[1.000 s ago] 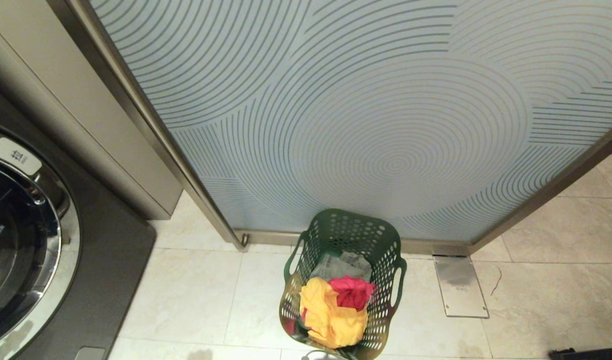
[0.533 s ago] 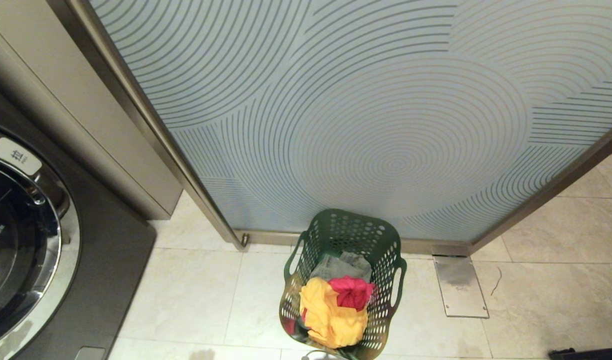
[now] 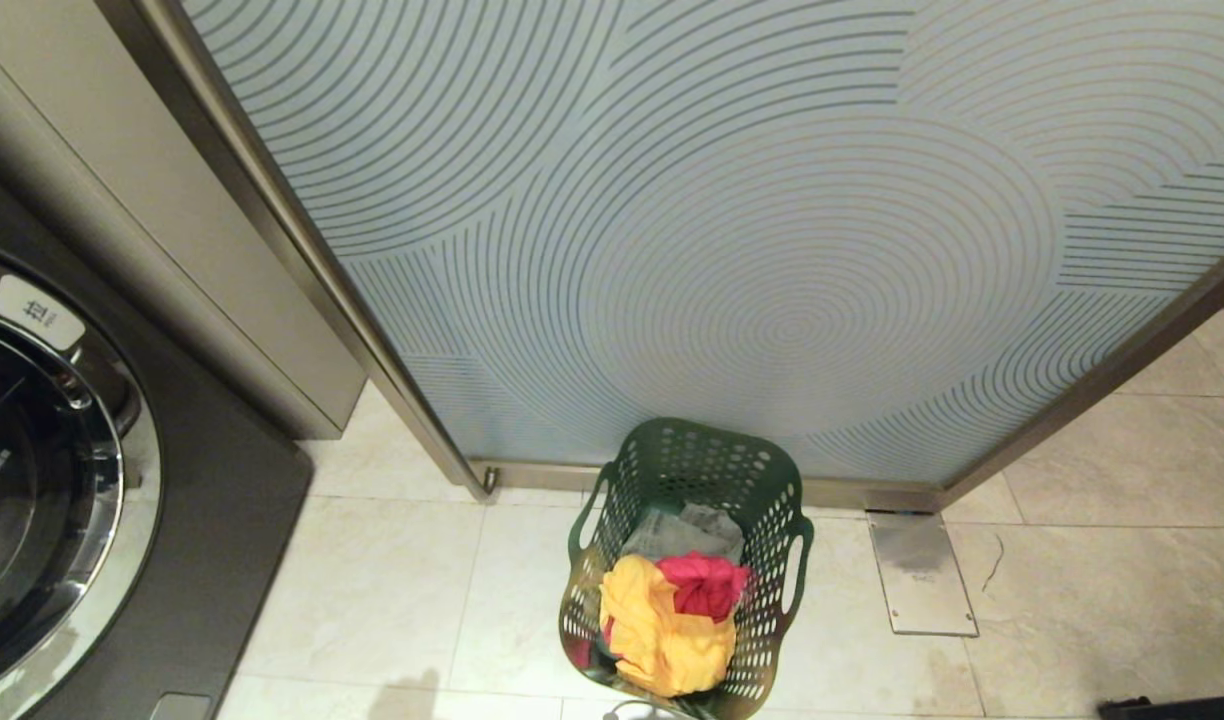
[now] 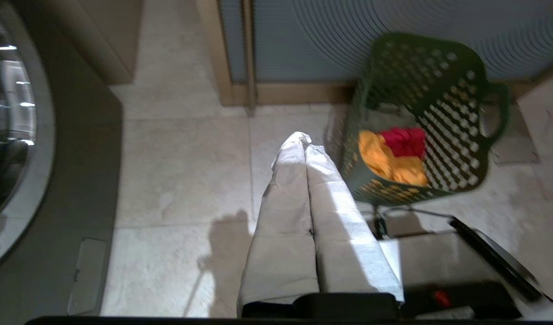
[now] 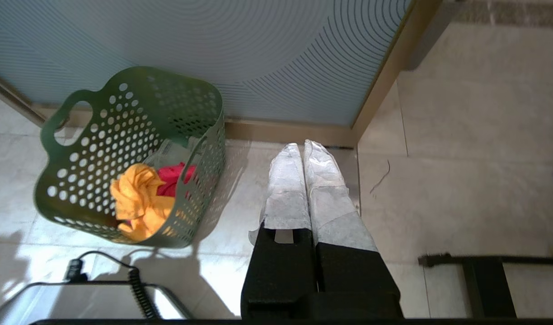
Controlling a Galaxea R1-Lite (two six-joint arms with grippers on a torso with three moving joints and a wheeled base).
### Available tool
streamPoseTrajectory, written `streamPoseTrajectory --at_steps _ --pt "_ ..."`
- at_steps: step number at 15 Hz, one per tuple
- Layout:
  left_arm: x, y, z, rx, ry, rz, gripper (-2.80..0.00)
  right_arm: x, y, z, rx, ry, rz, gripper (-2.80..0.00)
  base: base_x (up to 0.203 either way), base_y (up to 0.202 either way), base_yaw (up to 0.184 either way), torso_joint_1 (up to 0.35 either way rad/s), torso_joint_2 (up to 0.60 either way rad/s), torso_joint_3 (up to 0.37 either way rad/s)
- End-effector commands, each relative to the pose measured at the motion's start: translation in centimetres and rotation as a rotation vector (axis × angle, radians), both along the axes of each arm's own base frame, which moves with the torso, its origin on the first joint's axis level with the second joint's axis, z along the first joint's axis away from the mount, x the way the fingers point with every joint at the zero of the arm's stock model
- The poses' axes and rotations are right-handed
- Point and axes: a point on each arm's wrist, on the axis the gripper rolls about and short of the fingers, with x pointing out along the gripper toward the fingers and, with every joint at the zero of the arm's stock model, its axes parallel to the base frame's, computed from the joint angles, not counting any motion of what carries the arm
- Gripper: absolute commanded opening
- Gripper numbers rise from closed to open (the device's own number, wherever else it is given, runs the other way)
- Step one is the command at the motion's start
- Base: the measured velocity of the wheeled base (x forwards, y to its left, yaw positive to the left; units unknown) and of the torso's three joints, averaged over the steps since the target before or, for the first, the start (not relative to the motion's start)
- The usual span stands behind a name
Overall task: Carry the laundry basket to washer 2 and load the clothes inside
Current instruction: Pick up the clothes basket and put it beside the washing machine
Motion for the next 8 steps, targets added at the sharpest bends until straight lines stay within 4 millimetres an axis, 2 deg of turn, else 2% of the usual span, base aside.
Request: streamPoseTrajectory --at_steps 1,2,4,6,7,8 --pt "5.2 -0.2 4.7 -0.014 0.222 -0.061 -2.80 4.9 0.0 4.7 0.029 0.197 -0.001 -2.80 0.000 0.000 0.000 0.000 0.00 0.000" --pt "7.9 -0.3 5.7 -0.031 0.319 -0.113 -2.80 7.5 0.0 5.8 0.052 0.257 -0.004 -2.80 0.000 0.000 0.000 0.000 0.00 0.000" --pt "13.9 -0.6 6.2 -0.064 0.487 -0.192 -2.80 13.2 0.0 6.8 0.097 0.339 -0.015 -2.80 0.000 0.000 0.000 0.000 0.00 0.000" --pt "19.8 -1.5 5.4 -0.075 0.613 -0.271 -2.80 18.9 -0.1 6.6 0.155 0.377 -0.031 -2.80 0.000 0.000 0.000 0.000 0.00 0.000" --pt "22.0 -2.7 4.8 -0.057 0.660 -0.314 -2.80 21.0 -0.1 6.2 0.193 0.384 -0.041 -2.80 0.000 0.000 0.000 0.000 0.00 0.000" --pt "23.8 -4.7 4.1 -0.026 0.700 -0.357 0.00 22.9 -0.1 5.5 0.223 0.399 -0.049 -2.80 0.000 0.000 0.000 0.000 0.00 0.000"
